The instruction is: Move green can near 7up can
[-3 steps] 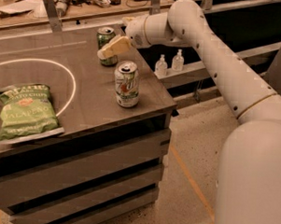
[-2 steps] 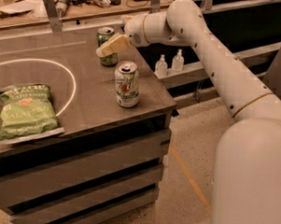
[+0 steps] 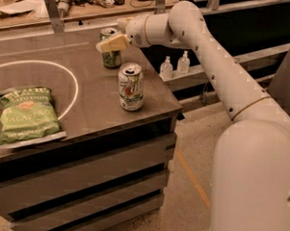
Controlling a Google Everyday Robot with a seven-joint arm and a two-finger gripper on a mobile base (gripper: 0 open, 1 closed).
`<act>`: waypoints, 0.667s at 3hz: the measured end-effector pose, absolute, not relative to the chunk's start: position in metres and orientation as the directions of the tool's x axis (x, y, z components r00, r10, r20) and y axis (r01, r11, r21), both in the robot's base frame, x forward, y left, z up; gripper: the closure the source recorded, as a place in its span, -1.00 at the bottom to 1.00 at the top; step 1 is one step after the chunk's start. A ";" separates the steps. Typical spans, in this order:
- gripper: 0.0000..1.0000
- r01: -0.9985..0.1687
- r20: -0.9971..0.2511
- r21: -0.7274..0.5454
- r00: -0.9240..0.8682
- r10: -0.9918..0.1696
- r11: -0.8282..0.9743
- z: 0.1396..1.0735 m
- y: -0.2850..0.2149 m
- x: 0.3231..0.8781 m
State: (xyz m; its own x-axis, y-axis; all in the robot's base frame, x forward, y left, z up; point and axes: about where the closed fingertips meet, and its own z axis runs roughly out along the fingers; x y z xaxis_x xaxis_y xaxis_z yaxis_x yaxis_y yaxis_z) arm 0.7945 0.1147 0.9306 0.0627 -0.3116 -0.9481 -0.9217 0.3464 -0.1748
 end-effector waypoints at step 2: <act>0.25 -0.930 -0.950 -0.153 0.046 -0.309 0.333 0.928 0.119 0.795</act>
Offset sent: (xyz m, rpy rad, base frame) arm 0.0000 -0.0040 0.0011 -0.0024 0.0319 0.0193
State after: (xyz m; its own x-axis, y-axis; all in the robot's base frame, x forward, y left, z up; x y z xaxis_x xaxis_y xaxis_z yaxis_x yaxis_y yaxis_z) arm 0.7945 0.1185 0.9275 0.0458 -0.3093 -0.9499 -0.9302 0.3334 -0.1534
